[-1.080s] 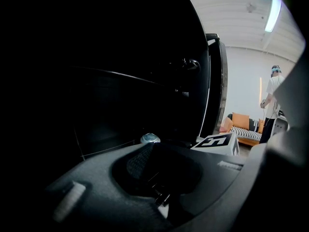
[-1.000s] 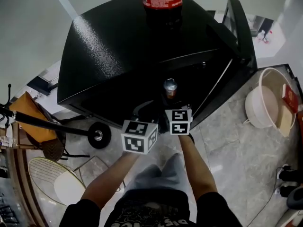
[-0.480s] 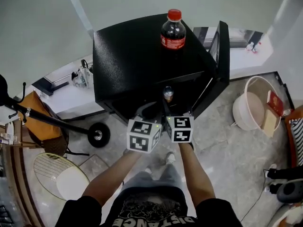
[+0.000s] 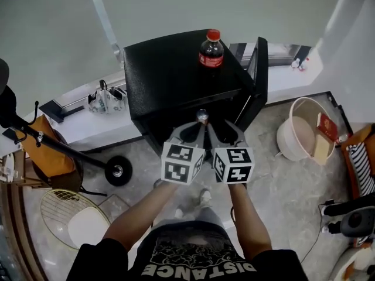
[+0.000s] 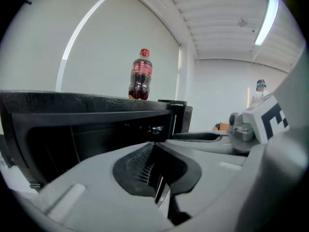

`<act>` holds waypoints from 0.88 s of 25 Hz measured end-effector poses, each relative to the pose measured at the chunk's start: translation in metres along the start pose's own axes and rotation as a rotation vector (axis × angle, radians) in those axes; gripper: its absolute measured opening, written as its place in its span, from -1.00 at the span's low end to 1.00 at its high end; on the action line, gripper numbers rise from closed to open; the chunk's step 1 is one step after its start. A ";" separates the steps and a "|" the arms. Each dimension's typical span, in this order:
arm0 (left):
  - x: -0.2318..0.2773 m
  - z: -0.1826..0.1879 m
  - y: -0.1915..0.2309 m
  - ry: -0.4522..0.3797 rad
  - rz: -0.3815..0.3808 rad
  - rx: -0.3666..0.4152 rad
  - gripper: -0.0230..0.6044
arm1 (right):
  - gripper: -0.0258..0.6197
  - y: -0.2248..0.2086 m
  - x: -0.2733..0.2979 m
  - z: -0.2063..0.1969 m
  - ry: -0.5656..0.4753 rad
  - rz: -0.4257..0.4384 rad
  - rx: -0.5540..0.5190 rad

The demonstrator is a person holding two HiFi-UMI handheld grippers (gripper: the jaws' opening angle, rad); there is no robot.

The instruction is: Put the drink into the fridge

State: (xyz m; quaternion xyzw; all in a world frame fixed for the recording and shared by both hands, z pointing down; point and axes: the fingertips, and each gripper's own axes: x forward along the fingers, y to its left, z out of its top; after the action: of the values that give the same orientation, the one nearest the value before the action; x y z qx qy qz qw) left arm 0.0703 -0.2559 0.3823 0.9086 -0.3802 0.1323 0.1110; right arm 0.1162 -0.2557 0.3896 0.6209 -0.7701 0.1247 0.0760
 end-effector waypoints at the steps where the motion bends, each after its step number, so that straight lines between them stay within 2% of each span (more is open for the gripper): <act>1: -0.002 0.002 -0.001 -0.002 -0.003 0.000 -0.91 | -0.42 0.001 -0.006 0.005 -0.005 0.000 -0.002; 8: -0.012 0.015 -0.008 -0.032 -0.018 0.002 -0.91 | -0.42 0.006 -0.030 0.026 -0.029 0.010 -0.016; 11: -0.014 0.024 -0.007 -0.045 -0.024 -0.026 -0.91 | -0.42 0.008 -0.033 0.037 -0.041 0.030 0.005; 14: -0.017 0.044 -0.008 -0.073 -0.028 -0.041 -0.91 | -0.41 0.008 -0.035 0.058 -0.067 0.038 -0.011; 22: -0.019 0.101 0.002 -0.132 0.008 -0.016 -0.91 | -0.36 0.004 -0.023 0.125 -0.125 0.102 -0.072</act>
State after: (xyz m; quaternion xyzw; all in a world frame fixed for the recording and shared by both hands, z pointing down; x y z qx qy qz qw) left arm 0.0713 -0.2752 0.2818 0.9129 -0.3914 0.0694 0.0925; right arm 0.1220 -0.2694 0.2632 0.5844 -0.8079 0.0619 0.0437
